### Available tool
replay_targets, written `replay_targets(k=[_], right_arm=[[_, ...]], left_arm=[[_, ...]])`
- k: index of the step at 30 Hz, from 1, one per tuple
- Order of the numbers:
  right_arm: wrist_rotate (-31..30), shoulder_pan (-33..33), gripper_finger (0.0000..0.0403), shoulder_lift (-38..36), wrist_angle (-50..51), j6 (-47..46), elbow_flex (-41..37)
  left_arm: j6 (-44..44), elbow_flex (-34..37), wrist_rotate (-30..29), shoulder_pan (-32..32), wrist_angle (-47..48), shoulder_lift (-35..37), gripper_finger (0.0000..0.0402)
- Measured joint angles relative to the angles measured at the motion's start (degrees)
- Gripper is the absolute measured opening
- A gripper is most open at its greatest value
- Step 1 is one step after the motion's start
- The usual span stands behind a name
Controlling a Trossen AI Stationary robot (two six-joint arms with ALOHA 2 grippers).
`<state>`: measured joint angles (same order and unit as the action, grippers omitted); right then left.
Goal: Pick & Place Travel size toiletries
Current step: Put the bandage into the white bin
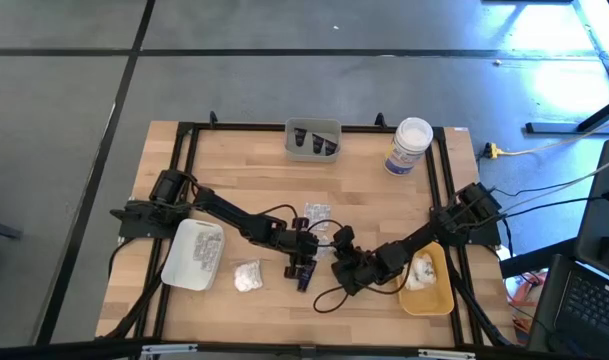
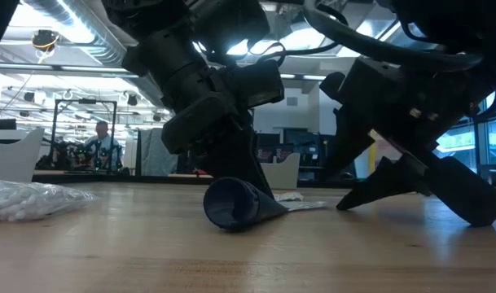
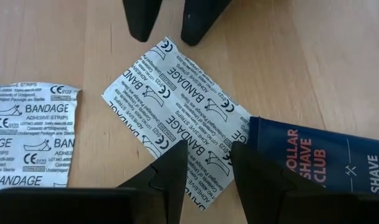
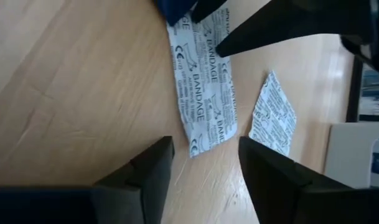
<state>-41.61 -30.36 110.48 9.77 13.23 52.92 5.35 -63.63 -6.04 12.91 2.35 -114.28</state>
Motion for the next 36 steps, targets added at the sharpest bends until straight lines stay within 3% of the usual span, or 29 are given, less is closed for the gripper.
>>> replay_targets(k=[8, 25, 31, 36], right_arm=[[-0.15, 0.19, 0.0182, 0.23, -0.24, 1.32, 0.88], [4.39, 0.25, 0.007, 0.32, -2.3, 1.57, 0.82], [5.04, 0.25, 0.0014, 0.34, -2.6, 1.14, 0.82], [5.88, 0.25, 0.0006, 0.34, -2.7, 0.72, 0.84]], left_arm=[[1.37, 0.03, 2.68, 0.0, -1.86, -0.09, 0.0123], [1.54, 0.03, 2.99, -0.28, -2.22, -0.08, 0.0122], [1.52, 0.03, 2.94, -0.31, -2.23, -0.04, 0.0122], [1.52, 0.01, 2.72, -0.31, -2.23, -0.04, 0.0123]])
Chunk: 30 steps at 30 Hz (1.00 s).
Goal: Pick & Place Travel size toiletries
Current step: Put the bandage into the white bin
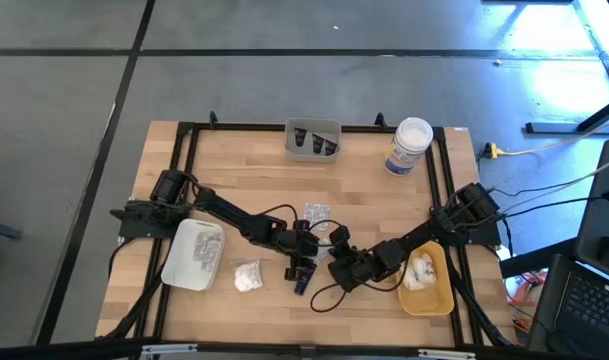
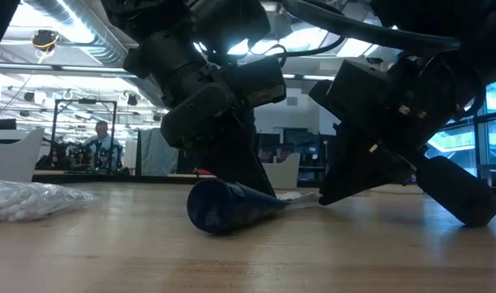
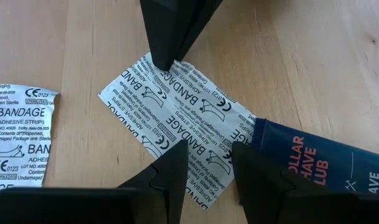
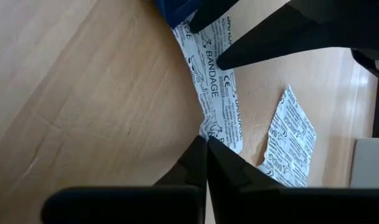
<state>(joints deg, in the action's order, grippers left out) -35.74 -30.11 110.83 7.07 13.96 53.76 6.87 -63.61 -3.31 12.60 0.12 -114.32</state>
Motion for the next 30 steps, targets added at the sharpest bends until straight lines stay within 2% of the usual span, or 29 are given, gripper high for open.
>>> replay_targets(k=[6, 16, 21, 25, 30], right_arm=[[0.44, -0.11, 0.0003, -1.33, 2.1, -3.42, -0.03], [2.55, -1.97, 0.0001, -7.31, 6.16, -11.59, -0.13], [3.9, -2.21, 0.0001, -9.86, 7.62, -14.52, -0.11], [5.6, -2.35, 0.0001, -11.61, 7.9, -15.36, -0.09], [7.29, -2.38, 0.0, -12.48, 8.12, -16.72, -0.07]], left_arm=[[-2.17, -0.09, -0.32, 0.0, 2.45, 0.75, 0.0146], [-6.13, 0.06, -1.99, 0.0, 12.04, 5.79, 0.024], [-8.34, -0.03, -2.26, 0.87, 11.14, 6.56, 0.0253], [-10.9, -0.04, -6.68, 1.85, 10.76, 6.56, 0.0253], [-16.0, -0.04, -15.85, 3.79, 6.95, 6.56, 0.0253]])
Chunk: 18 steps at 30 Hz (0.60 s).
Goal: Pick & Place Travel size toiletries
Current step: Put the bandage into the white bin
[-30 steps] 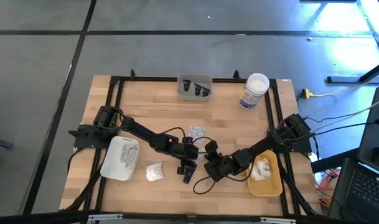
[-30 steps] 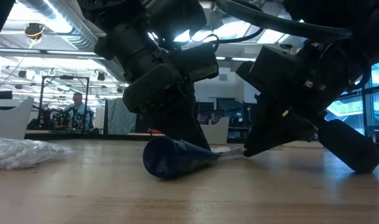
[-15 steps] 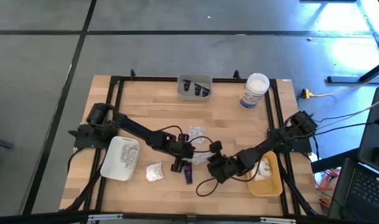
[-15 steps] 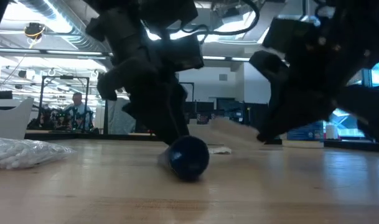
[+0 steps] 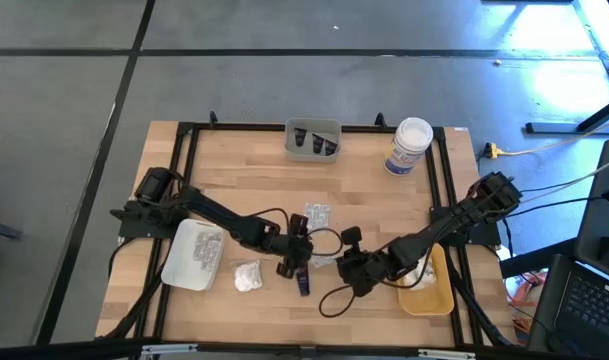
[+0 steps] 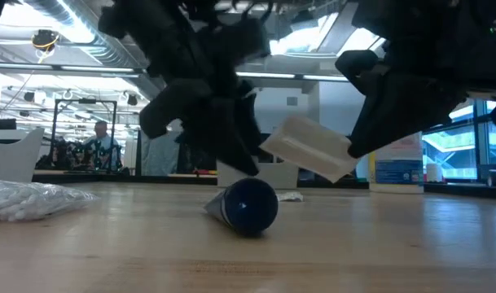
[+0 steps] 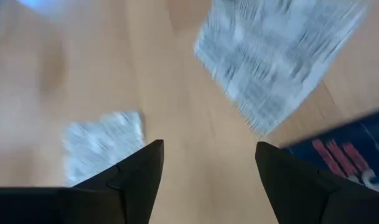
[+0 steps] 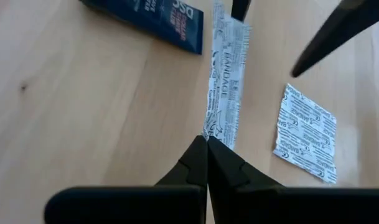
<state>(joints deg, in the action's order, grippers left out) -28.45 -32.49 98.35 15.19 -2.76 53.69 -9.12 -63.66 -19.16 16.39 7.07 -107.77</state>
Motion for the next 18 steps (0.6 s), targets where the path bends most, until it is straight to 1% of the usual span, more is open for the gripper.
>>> replay_targets(k=[3, 6, 10, 13, 15, 18], right_arm=[[-0.3, 0.02, 0.0, 0.0, 0.27, -0.02, 0.0], [-1.47, 0.02, 0.0, 0.0, 0.5, -0.01, 0.0], [-2.41, 0.02, 0.0, 0.0, 0.49, 0.13, 0.02], [-2.46, 0.02, 0.0, -0.02, 0.38, 0.15, 0.02], [-2.44, 0.02, 0.0, -0.37, -0.18, 0.17, 0.02], [-2.47, 0.02, 0.0, -1.67, -1.52, 0.17, 0.09]], left_arm=[[-4.21, 0.0, -5.43, 1.8, -3.96, 0.0, 0.0253], [-8.95, -0.02, -8.87, 3.93, -7.31, 0.0, 0.0253], [-13.95, -0.04, -11.89, 7.04, -9.05, 0.0, 0.0253], [-16.32, -0.04, -12.51, 8.65, -9.16, 0.0, 0.0251], [-18.44, -0.04, -13.4, 9.45, -9.14, 0.0, 0.0246], [-21.6, -0.04, -16.32, 10.35, -8.97, 0.0, 0.0235]])
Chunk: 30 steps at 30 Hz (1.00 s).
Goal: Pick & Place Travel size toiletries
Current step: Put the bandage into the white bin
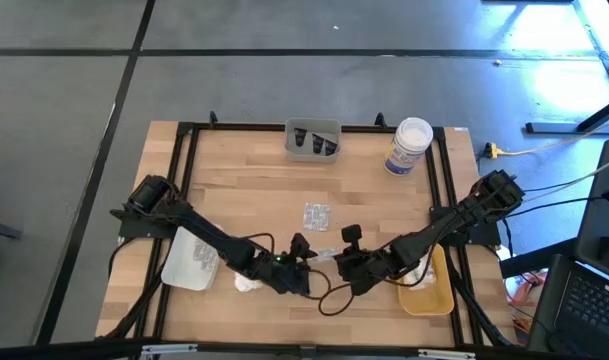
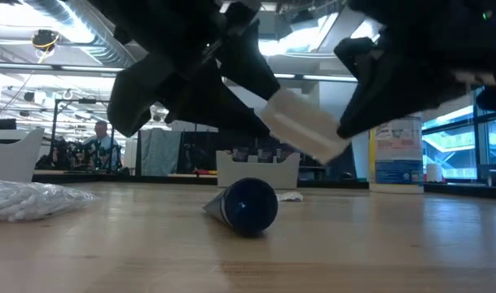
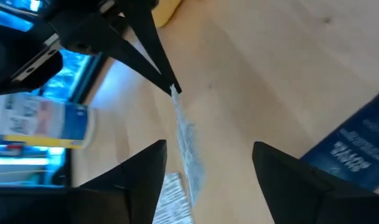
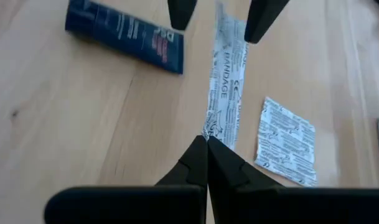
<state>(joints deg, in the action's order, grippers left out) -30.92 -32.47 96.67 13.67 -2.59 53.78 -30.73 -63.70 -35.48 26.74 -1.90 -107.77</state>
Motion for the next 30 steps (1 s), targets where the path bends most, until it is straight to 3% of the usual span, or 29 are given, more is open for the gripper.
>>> replay_targets(k=[14, 23, 30], right_arm=[[-0.17, 0.0, 0.0, -3.42, -0.44, 0.44, 0.02], [-0.17, 0.0, 0.0, -3.44, -0.37, 0.46, 0.02], [-0.17, 0.0, 0.0, -3.44, -0.37, 0.48, 0.02]], left_arm=[[-6.0, -0.02, -5.87, -0.42, -5.6, 0.0, 0.0182], [-3.4, -0.02, -5.41, 1.97, -3.92, 0.0, 0.0134], [-3.0, -0.02, -9.01, 2.52, -3.92, 0.0, 0.0098]])
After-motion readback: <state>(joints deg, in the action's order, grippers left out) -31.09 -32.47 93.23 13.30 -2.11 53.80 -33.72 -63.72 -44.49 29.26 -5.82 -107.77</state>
